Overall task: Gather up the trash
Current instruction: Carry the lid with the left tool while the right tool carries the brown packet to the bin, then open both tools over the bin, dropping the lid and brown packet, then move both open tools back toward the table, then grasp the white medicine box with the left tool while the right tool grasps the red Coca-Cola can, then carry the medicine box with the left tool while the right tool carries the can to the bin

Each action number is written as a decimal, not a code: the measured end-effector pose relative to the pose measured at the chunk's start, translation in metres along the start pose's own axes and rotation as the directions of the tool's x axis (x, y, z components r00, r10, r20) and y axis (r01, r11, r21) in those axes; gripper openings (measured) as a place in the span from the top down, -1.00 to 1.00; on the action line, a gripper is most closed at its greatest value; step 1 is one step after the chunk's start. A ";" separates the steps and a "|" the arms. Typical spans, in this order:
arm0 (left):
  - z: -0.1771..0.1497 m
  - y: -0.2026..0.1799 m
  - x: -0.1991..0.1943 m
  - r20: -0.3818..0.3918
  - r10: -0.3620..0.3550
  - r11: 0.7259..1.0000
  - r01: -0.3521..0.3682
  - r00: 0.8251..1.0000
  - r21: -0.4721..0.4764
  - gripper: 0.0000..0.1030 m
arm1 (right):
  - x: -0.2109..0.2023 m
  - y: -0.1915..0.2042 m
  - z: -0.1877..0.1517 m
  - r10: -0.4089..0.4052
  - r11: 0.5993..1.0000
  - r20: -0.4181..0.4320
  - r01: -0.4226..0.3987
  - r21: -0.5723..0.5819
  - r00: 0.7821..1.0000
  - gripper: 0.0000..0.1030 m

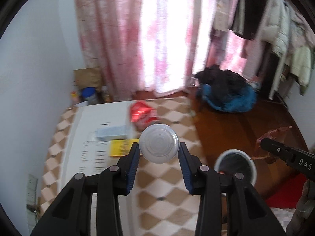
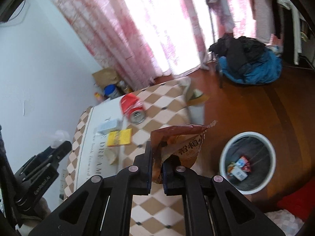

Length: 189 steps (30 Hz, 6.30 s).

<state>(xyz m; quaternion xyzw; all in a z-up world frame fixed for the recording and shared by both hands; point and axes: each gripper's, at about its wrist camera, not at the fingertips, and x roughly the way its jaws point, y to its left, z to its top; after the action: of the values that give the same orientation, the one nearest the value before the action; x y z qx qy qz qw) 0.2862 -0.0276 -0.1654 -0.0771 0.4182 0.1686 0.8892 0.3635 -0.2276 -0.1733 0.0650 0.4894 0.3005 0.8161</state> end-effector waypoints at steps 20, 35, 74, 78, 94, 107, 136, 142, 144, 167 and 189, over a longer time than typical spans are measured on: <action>-0.027 -0.230 0.234 -0.560 -0.321 0.916 0.402 0.764 0.023 0.29 | 0.093 -0.294 -0.057 -0.087 0.915 -0.267 0.183 0.359 0.960 0.85; -0.045 -0.233 0.275 -0.580 -0.175 0.953 0.284 0.795 0.101 -0.95 | 0.193 -0.359 -0.099 -0.133 0.866 -0.486 0.339 0.366 0.864 -0.79; 0.059 -0.072 0.069 -0.161 -0.101 0.995 0.104 0.982 0.009 -0.96 | 0.000 -0.180 0.017 -0.254 0.928 -0.148 0.284 0.242 0.956 -1.00; 0.070 0.014 0.064 -0.132 0.012 0.998 -0.020 0.991 -0.059 -0.96 | 0.025 -0.101 0.041 -0.179 0.970 -0.150 0.200 0.140 0.972 -1.00; -0.001 0.248 0.179 -0.331 0.266 0.938 -0.323 0.905 -0.130 -0.96 | 0.307 0.144 0.080 -0.224 0.941 -0.420 0.083 -0.329 0.879 -1.00; 0.024 0.210 0.201 -0.293 0.209 0.973 -0.170 0.933 0.155 -0.96 | 0.388 0.137 0.081 -0.273 0.929 -0.511 0.086 -0.360 0.815 -0.52; 0.046 0.181 0.263 -0.542 -0.002 0.990 0.076 0.841 0.115 0.21 | 0.339 0.061 0.055 -0.217 0.966 -0.489 0.113 -0.233 0.845 -0.53; 0.034 0.178 0.260 -0.522 0.016 0.988 0.069 0.853 0.141 0.23 | 0.345 0.075 0.054 -0.271 0.946 -0.473 0.141 -0.292 0.838 -0.55; 0.030 0.184 0.256 -0.505 0.025 0.991 0.046 0.863 0.127 0.29 | 0.346 0.080 0.052 -0.297 0.933 -0.457 0.152 -0.327 0.839 -0.55; 0.010 0.139 0.062 -0.128 0.122 0.989 -0.131 0.984 -0.064 0.32 | 0.177 0.087 -0.011 -0.160 0.976 -0.180 0.129 -0.174 0.970 -0.52; 0.029 -0.134 0.039 -0.156 -0.300 0.948 0.312 0.941 0.060 0.32 | -0.035 -0.138 -0.001 -0.233 0.961 0.029 0.226 0.157 0.972 -0.52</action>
<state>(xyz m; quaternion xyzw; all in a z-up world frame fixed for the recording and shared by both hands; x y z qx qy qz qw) 0.3795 -0.1349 -0.1775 -0.1159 0.4714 0.0046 0.8743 0.4095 -0.3589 -0.2020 0.0773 0.4959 0.1638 0.8493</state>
